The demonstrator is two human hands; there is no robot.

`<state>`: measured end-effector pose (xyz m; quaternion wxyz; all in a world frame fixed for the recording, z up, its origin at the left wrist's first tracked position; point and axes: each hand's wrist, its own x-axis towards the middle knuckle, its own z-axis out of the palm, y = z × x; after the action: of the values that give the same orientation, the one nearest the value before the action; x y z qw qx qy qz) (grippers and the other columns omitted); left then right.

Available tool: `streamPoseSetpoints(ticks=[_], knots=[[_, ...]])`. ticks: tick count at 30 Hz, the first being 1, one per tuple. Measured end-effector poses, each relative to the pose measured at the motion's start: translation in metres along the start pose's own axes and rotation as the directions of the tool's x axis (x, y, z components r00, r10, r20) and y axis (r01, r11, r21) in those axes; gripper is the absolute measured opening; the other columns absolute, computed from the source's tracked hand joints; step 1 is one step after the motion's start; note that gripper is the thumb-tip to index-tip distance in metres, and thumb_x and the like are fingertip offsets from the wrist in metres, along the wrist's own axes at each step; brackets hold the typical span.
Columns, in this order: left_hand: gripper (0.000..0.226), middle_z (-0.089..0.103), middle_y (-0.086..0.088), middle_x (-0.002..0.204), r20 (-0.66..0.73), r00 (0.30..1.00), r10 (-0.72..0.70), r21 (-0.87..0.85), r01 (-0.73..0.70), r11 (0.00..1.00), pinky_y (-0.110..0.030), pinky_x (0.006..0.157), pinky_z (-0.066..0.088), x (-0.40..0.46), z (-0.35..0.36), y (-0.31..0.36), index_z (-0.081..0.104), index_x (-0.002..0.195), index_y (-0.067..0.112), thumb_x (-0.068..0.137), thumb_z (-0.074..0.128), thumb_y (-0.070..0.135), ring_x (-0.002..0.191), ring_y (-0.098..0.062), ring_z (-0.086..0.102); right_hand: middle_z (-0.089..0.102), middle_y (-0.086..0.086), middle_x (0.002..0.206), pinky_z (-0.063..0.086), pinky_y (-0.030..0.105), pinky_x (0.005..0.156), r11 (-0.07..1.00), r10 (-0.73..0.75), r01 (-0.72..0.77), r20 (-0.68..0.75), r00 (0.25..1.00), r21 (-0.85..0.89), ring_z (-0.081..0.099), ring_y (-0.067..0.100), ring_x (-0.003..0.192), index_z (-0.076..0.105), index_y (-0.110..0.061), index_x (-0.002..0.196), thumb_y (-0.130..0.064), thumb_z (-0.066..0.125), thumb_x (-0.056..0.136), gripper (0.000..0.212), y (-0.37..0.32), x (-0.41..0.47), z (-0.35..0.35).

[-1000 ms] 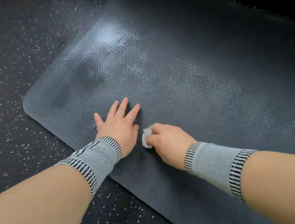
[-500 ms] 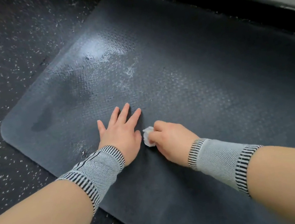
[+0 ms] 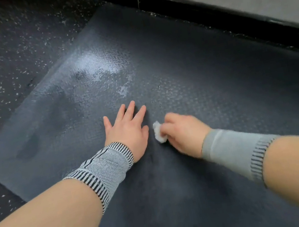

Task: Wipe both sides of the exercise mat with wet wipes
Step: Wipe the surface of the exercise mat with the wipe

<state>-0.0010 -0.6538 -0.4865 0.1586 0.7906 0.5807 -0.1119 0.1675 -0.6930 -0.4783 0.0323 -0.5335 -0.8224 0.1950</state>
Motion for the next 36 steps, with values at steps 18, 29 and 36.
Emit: streamPoseSetpoints(ticks=[18, 29, 36], knots=[[0.060, 0.000, 0.008, 0.165, 0.013, 0.999, 0.038, 0.019, -0.039, 0.999, -0.058, 0.117, 0.007, 0.079, -0.023, 0.028, 0.011, 0.155, 0.038, 0.101, 0.036, 0.048, 0.151, -0.019, -0.001, 0.055, 0.015, 0.111, 0.043, 0.034, 0.085, 0.852, 0.476, -0.517, -0.286, 0.831, -0.082, 0.055, 0.036, 0.102, 0.061, -0.013, 0.108, -0.016, 0.052, 0.087, 0.023, 0.142, 0.068, -0.059], [0.058, 0.017, 0.008, 0.159, 0.012, 0.999, 0.034, 0.004, -0.034, 0.999, -0.061, 0.114, 0.021, 0.083, -0.033, 0.028, 0.027, 0.149, 0.045, 0.095, 0.044, 0.055, 0.146, -0.022, 0.012, 0.057, 0.015, 0.110, 0.042, 0.036, 0.086, 0.876, 0.430, -0.478, -0.346, 0.834, -0.064, 0.055, 0.036, 0.103, 0.063, -0.010, 0.108, -0.016, 0.049, 0.089, 0.024, 0.162, 0.085, -0.069], [0.059, 0.019, 0.007, 0.158, 0.018, 0.998, 0.061, 0.028, -0.061, 0.998, -0.059, 0.117, 0.016, 0.086, -0.036, 0.025, 0.027, 0.149, 0.046, 0.094, 0.043, 0.059, 0.145, -0.024, 0.015, 0.053, 0.021, 0.122, 0.043, 0.036, 0.092, 0.637, 0.722, -0.766, -0.418, 0.551, 0.090, 0.054, 0.039, 0.109, 0.061, -0.004, 0.114, -0.008, 0.053, 0.088, 0.028, 0.194, 0.127, -0.092]])
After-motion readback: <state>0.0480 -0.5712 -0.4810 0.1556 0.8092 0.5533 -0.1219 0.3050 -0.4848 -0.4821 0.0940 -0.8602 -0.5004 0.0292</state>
